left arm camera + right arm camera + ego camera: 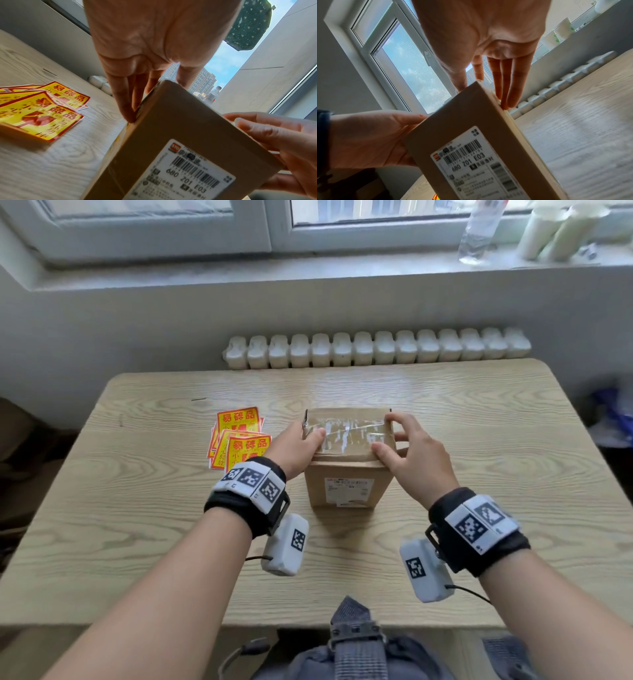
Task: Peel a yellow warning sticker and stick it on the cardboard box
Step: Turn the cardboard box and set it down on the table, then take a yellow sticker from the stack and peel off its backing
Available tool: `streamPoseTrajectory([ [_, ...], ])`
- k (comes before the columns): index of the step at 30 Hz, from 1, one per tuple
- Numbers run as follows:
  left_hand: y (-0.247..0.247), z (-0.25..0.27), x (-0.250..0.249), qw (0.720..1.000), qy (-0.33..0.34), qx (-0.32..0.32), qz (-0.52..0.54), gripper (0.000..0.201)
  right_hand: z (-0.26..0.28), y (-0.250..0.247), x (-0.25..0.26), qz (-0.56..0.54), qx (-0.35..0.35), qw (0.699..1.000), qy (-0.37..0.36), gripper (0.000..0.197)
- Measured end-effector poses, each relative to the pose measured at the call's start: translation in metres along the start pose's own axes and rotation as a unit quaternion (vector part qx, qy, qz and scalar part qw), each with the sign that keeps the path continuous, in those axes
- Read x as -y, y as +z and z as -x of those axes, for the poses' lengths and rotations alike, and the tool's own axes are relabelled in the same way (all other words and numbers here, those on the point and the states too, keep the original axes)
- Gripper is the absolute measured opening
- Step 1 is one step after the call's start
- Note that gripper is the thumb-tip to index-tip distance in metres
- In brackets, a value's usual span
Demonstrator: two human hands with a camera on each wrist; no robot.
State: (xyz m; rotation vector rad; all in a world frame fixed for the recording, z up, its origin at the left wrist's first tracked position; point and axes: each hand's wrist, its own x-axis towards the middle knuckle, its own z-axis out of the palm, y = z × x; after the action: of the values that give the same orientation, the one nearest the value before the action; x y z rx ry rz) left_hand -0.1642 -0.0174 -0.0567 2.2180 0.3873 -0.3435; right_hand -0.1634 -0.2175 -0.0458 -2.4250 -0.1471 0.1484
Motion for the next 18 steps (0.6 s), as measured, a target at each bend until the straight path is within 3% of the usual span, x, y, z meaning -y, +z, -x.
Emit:
streamPoseTrajectory([
  [6, 0.004, 0.006, 0.009, 1.0, 0.007, -0.015, 0.022, 0.056, 0.004, 0.003, -0.004, 0.008, 0.001, 1.0, -0.001, 0.05],
  [10, -0.003, 0.006, 0.022, 0.996, 0.004, -0.043, 0.081, 0.058, 0.005, -0.003, 0.019, -0.014, -0.108, 0.989, -0.097, 0.042],
  [12, -0.015, 0.002, 0.036, 0.993, -0.013, -0.073, 0.087, 0.053, 0.003, -0.001, 0.046, -0.052, -0.128, 0.98, -0.144, 0.034],
  [18, -0.059, -0.013, 0.094, 0.987, -0.079, -0.125, 0.065, 0.041, -0.01, 0.064, 0.124, -0.064, -0.046, 0.969, -0.234, 0.029],
])
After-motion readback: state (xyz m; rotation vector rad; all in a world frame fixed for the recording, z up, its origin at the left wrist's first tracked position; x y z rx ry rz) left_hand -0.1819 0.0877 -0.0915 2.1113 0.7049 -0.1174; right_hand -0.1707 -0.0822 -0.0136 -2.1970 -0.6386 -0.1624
